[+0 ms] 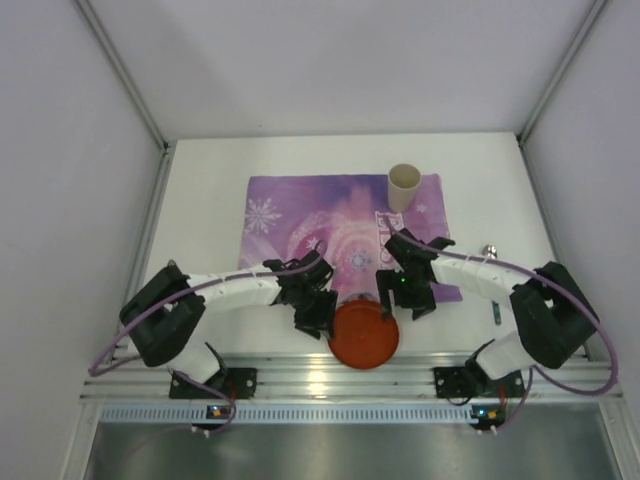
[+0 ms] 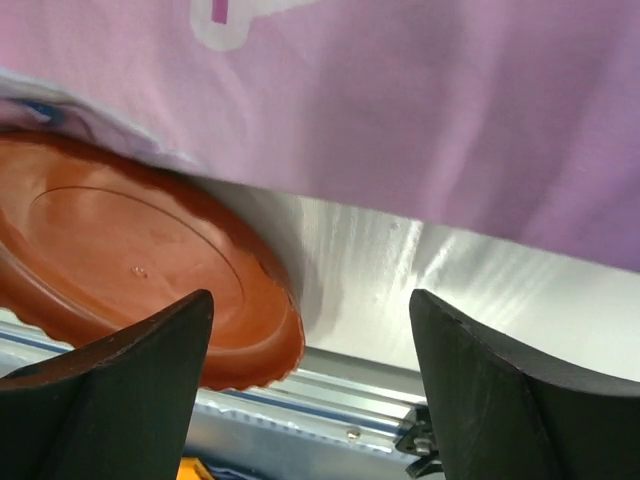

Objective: Set the dinner table for one person

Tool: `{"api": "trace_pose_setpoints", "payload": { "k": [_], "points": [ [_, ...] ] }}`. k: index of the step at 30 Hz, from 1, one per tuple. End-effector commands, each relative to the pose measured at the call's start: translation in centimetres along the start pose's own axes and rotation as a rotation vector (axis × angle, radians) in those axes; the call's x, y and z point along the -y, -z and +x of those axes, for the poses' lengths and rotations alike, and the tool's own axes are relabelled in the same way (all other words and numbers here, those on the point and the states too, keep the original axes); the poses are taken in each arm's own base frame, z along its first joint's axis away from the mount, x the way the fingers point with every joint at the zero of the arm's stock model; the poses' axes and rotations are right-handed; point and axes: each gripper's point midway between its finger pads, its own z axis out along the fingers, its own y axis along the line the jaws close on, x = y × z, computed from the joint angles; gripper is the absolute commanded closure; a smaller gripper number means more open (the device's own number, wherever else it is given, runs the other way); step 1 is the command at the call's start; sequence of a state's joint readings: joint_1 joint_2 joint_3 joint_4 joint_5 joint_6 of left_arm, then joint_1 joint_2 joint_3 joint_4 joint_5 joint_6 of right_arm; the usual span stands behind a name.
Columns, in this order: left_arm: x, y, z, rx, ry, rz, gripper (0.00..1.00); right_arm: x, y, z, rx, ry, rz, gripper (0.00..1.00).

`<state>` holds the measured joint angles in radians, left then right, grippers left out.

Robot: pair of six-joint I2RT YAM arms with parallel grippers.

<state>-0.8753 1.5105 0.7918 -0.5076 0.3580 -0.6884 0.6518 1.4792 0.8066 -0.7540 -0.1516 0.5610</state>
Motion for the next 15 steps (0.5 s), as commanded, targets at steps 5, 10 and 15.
{"api": "trace_pose_setpoints", "payload": {
  "k": [5,10,15],
  "points": [
    [-0.8,-3.3,-1.8,0.046,0.054,-0.088,0.78,-0.9,7.6,-2.4,0.213,0.022,0.0,0.17],
    [0.3,-3.4,-2.8,0.055,0.05,-0.065,1.0,-0.8,10.0,-2.5,0.253,0.019,0.009,0.17],
    [3.0,0.0,-2.5,0.045,0.003,-0.04,1.0,0.0,10.9,-2.3,0.272,0.026,0.037,0.18]
  ]
}}
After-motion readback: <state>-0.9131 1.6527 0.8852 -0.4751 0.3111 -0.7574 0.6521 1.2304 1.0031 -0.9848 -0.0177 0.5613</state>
